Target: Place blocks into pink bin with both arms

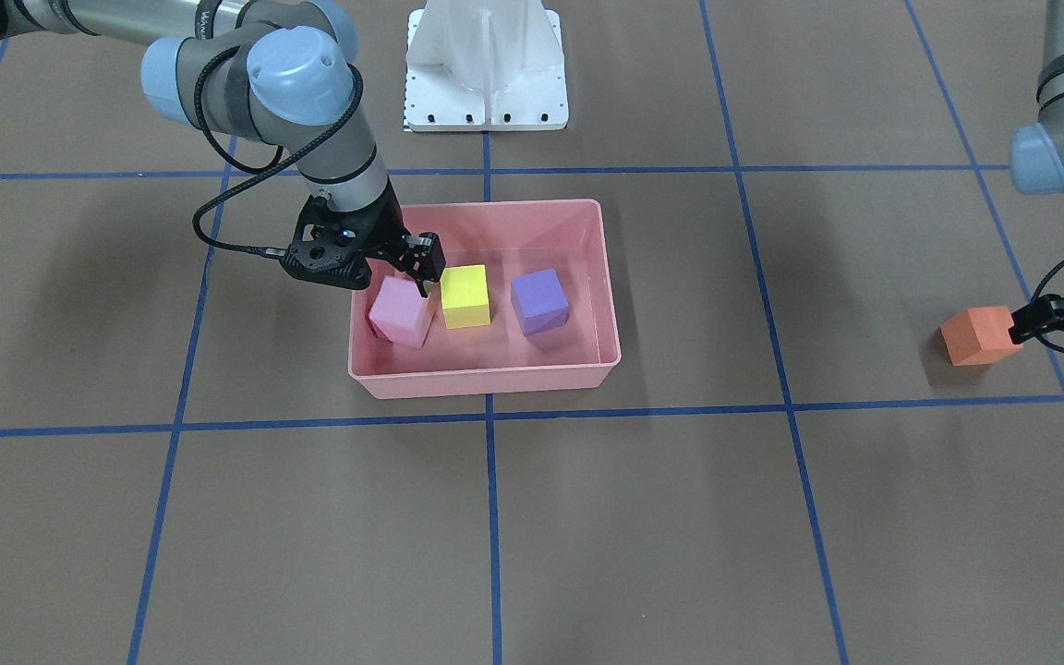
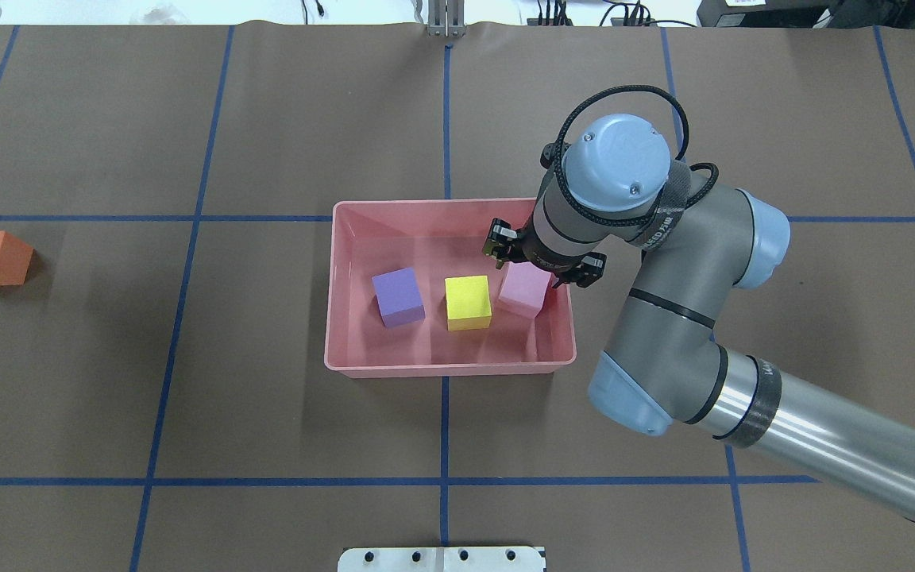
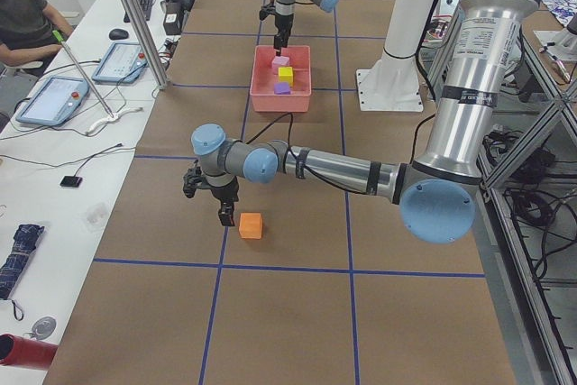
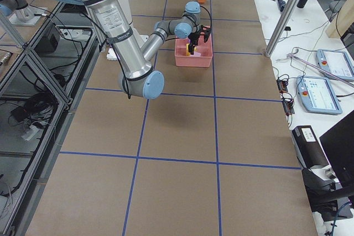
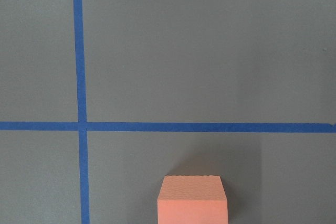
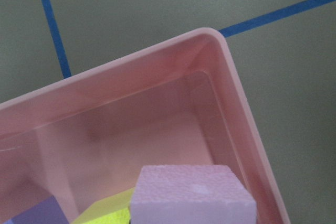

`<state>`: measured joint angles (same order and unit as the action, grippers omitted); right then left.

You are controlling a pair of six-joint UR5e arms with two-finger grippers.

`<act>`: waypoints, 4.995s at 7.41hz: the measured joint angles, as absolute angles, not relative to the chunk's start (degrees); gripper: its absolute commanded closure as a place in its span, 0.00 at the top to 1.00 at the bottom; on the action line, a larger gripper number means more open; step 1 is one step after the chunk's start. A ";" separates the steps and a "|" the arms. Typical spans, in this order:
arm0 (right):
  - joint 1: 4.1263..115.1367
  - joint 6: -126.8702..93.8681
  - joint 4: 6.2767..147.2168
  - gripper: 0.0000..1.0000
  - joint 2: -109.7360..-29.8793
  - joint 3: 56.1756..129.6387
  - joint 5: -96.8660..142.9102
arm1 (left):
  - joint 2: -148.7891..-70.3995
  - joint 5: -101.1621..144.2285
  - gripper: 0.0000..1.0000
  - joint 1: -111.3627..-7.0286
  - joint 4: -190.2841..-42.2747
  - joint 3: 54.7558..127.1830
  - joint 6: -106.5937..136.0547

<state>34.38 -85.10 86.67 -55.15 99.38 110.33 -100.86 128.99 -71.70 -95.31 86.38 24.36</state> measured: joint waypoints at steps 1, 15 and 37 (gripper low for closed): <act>34.65 -85.06 86.72 1.00 -55.16 99.58 110.28 | -100.67 129.03 0.92 -71.61 -96.80 85.54 25.72; 43.75 -80.93 90.51 1.00 -58.91 105.51 113.87 | -97.18 132.86 0.00 -64.73 -111.93 81.75 36.21; 72.45 -28.72 91.85 1.00 -85.43 107.63 132.29 | -94.47 132.25 1.00 -59.90 -102.78 113.86 46.50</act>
